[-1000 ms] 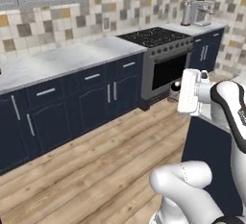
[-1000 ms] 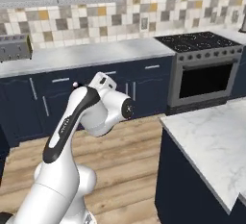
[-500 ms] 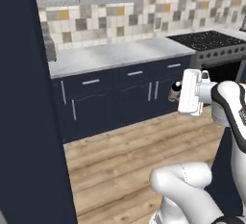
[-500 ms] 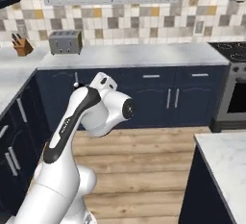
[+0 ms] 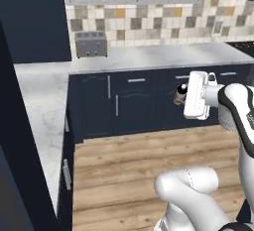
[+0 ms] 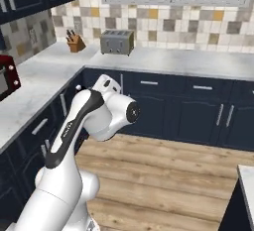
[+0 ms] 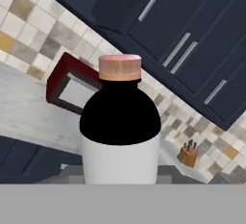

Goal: Pick the bottled drink from the counter and place it in the open cabinet.

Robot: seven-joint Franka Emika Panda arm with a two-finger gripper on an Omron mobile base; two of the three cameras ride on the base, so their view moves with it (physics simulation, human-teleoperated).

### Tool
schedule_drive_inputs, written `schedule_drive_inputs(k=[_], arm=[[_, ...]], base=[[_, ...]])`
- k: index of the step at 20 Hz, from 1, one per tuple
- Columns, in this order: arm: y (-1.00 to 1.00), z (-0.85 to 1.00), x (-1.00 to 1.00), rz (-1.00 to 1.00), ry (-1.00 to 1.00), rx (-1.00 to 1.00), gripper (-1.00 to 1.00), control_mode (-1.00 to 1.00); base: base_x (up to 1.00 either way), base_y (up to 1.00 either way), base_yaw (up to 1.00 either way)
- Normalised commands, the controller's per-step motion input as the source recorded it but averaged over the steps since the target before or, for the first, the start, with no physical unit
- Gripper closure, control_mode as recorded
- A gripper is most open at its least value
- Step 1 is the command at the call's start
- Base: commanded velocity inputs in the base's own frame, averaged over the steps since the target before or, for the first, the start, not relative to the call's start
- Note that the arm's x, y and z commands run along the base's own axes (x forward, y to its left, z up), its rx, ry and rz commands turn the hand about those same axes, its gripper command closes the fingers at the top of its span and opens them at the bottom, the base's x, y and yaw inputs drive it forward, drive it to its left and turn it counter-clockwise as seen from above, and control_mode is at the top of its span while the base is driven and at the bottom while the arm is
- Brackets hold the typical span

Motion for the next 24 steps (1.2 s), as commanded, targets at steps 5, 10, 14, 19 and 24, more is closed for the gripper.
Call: schedule_drive_inputs(k=[5,10,14,19,24], arm=[[0.0,0.0,0.0,0.0,0.0,0.0,1.0,1.0],[0.0,0.0,0.0,0.0,0.0,0.0,1.0,1.0],[0.0,0.0,0.0,0.0,0.0,0.0,1.0,1.0],[0.0,0.0,0.0,0.0,0.0,0.0,1.0,1.0],[0.0,0.0,0.0,0.0,0.0,0.0,1.0,1.0]], base=[[-0.13,-0.02,0.46],[-0.15,-0.02,0.44],[-0.14,0.0,0.44],[-0.13,0.0,0.44],[-0.1,0.0,0.43]])
